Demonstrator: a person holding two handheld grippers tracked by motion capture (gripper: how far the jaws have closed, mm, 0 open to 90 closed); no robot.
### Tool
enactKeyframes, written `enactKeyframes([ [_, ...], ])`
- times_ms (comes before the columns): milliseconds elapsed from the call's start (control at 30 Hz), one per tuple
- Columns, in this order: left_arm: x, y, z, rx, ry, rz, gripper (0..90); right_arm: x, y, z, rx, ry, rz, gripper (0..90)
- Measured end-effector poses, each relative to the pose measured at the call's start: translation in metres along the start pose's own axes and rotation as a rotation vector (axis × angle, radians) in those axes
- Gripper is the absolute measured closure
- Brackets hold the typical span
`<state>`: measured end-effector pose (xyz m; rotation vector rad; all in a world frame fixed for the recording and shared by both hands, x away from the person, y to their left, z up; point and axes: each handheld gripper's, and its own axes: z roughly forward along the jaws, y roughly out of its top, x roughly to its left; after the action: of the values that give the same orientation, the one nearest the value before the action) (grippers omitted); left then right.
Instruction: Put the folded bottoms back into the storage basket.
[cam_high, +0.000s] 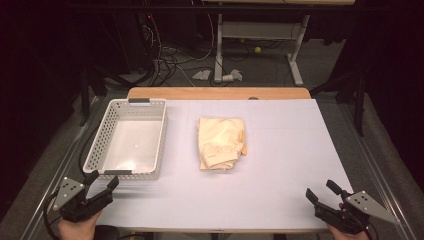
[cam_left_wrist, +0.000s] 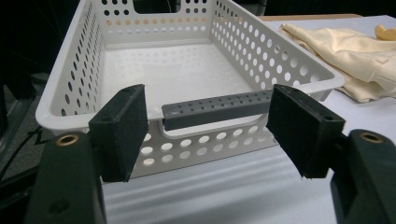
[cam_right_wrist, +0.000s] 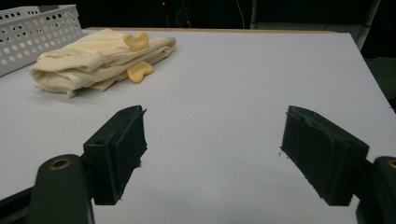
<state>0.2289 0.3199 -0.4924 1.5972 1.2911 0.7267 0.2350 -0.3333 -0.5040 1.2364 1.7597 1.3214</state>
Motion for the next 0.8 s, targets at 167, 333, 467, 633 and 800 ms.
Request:
enactKeyframes([
  [167,-0.0008,0.0005,0.0001,-0.002,-0.005,0.001,27.9,0.0007,-0.0002,0.0010,0.009,0.004,-0.004,22.6],
  [333,-0.0022,0.0010,0.0001,-0.008,-0.003,0.011,28.0,0.0007,-0.0004,0.0014,0.015,0.007,-0.006,22.6],
  [467,-0.0029,0.0016,0.0003,-0.011,-0.001,0.012,28.0,0.0004,-0.0005,0.0026,0.021,0.015,-0.004,22.6],
  [633,-0.0030,0.0017,-0.0015,-0.022,-0.001,0.008,28.0,0.0002,-0.0008,0.0027,0.023,0.022,0.001,22.6],
  [800,-0.0093,0.0032,-0.0005,-0.021,0.036,0.048,27.8,0.0011,-0.0006,0.0037,0.028,0.018,0.001,22.6],
])
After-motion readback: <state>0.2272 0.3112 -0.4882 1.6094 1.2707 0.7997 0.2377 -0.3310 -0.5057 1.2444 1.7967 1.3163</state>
